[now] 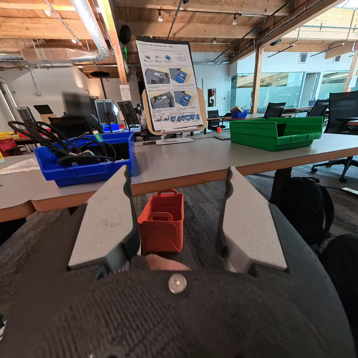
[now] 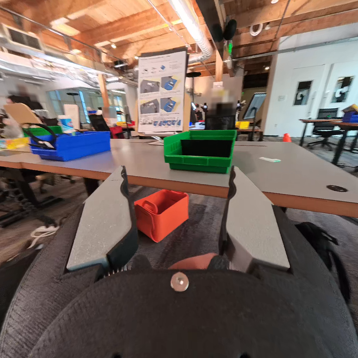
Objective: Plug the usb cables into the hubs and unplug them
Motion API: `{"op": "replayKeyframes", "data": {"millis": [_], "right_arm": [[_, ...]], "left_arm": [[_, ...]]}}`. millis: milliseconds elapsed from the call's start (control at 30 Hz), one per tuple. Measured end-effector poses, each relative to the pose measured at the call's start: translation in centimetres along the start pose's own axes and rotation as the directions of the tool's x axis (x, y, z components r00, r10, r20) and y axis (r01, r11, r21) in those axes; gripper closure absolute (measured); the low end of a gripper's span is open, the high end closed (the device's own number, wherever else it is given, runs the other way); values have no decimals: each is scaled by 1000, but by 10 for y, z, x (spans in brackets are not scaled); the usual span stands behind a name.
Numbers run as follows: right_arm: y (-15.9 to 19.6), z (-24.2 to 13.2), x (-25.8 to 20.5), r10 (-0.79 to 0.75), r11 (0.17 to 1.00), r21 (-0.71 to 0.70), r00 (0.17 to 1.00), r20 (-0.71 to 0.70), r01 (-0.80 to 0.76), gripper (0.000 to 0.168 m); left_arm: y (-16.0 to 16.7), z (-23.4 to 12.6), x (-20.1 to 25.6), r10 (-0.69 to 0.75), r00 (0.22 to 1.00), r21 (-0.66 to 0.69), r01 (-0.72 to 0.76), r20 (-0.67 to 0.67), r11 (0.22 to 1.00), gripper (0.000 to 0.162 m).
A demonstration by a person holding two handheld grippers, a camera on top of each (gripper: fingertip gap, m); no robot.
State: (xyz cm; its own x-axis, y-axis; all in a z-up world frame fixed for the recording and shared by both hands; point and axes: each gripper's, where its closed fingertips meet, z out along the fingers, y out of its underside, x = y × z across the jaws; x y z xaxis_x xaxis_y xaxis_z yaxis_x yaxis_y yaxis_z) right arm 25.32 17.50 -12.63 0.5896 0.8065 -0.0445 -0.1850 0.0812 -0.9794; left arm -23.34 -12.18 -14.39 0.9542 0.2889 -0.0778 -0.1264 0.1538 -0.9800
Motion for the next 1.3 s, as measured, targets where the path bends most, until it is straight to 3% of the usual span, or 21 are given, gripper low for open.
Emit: {"op": "replayKeyframes", "data": {"millis": [467,967,1100,1200,1300], "right_arm": [[-2,8,-9,-36,999,28,998,-42,37,65],[8,11,-13,-48,999,7,999,-21,48,66],[5,6,-20,-13,1000,15,993,113,12,65],[4,0,-24,43,999,10,974,222,-47,65],[6,1,-18,6,1000,17,979,202,-10,64]], "left_arm": [[-20,3,24,-12,999,-33,13,38,999,63],[-13,1,25,-33,999,-33,34,33,999,63],[-10,2,32,-29,999,-44,28,-33,999,63],[-4,3,50,-60,981,-70,48,-182,996,63],[2,3,65,-90,952,-93,65,-294,993,62]]}}
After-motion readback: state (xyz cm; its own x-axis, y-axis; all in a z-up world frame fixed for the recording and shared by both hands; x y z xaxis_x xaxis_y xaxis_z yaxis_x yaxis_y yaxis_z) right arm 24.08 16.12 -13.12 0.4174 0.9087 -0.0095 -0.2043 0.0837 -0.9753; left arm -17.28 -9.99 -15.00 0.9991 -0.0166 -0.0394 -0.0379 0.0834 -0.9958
